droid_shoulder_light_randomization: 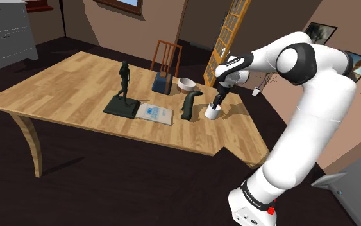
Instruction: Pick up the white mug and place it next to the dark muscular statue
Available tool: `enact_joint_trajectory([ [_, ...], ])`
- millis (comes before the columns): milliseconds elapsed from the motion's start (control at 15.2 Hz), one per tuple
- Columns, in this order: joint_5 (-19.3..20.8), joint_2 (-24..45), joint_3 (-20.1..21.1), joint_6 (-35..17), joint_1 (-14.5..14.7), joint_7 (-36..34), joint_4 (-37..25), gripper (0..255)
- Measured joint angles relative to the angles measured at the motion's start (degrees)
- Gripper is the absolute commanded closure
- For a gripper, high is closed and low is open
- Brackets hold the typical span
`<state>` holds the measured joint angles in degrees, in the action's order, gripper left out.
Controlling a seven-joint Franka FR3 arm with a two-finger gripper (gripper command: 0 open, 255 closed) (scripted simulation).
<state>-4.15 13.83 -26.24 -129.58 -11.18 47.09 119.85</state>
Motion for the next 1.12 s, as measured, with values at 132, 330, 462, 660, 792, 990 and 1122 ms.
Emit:
enact_joint_trajectory([
  [132,-2.4,4.4,0.5,-0.9,-1.6,2.5,-3.4,0],
  [330,-5.6,11.3,1.7,-1.2,-4.6,6.0,-9.8,0],
  [462,-7.2,15.5,2.5,-1.1,-6.5,7.6,-14.1,0],
  [660,-9.1,21.2,3.7,-0.7,-9.2,9.7,-20.2,0],
  [792,-9.6,22.8,4.1,-1.3,-9.8,10.1,-21.2,0],
  [990,-10.2,24.6,4.7,-2.7,-10.3,10.5,-21.5,0],
  [1122,-10.7,25.9,5.1,-3.8,-10.8,10.9,-21.7,0],
])
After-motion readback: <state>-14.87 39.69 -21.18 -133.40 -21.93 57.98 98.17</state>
